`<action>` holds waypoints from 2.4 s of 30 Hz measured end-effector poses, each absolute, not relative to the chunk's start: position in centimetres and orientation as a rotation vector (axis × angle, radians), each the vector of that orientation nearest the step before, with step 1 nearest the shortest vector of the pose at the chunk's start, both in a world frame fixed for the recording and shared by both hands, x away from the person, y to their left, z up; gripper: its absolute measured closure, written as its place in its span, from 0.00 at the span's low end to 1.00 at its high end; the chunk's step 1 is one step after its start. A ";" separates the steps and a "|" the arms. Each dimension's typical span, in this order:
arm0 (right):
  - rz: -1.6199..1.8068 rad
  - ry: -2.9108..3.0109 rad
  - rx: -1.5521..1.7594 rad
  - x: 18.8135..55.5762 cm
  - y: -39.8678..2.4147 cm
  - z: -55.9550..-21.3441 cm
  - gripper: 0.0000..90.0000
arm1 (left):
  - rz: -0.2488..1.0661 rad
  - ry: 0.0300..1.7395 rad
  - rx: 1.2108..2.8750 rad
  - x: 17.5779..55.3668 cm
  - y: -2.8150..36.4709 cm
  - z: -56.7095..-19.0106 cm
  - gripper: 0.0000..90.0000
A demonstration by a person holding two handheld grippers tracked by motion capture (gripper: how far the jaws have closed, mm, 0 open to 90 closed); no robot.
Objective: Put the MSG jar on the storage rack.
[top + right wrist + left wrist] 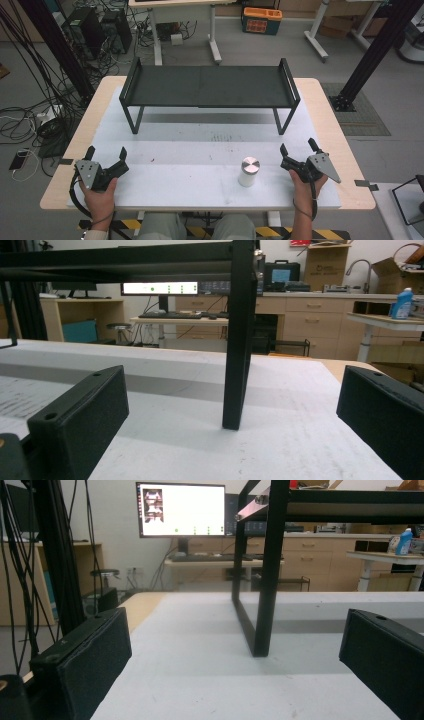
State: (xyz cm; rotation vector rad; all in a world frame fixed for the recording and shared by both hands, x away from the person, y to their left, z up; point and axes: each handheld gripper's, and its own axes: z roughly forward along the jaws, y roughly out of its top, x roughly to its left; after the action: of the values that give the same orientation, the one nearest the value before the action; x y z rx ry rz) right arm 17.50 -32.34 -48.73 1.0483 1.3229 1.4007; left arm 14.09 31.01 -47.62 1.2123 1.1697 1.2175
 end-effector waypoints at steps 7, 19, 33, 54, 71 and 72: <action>1.393 1.334 1.049 17.6 -32.4 -48.6 0.00 | 1.217 1.168 1.212 14.1 31.0 -47.6 0.01; 1.390 1.326 1.056 17.5 -32.2 -48.6 0.01 | 1.218 1.171 1.213 14.1 31.0 -47.6 0.01; 1.463 1.279 1.070 17.4 -32.8 -49.2 0.05 | 1.217 1.171 1.213 14.1 31.0 -47.6 0.01; 1.664 1.386 0.917 15.1 -35.3 -46.7 0.08 | 1.219 1.170 1.212 14.1 31.0 -47.6 0.01; 1.794 1.555 0.784 13.5 -34.6 -46.0 0.08 | 1.219 1.167 1.213 14.1 31.0 -47.6 0.01; 1.803 1.570 0.771 13.6 -34.5 -45.9 0.08 | 1.218 1.168 1.213 14.1 31.0 -47.6 0.01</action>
State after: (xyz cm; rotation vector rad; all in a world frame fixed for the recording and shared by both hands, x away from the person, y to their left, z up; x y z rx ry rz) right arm 13.58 -34.45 -45.91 0.7711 1.5695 1.8034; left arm 14.10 31.01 -47.62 1.2133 1.1681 1.2184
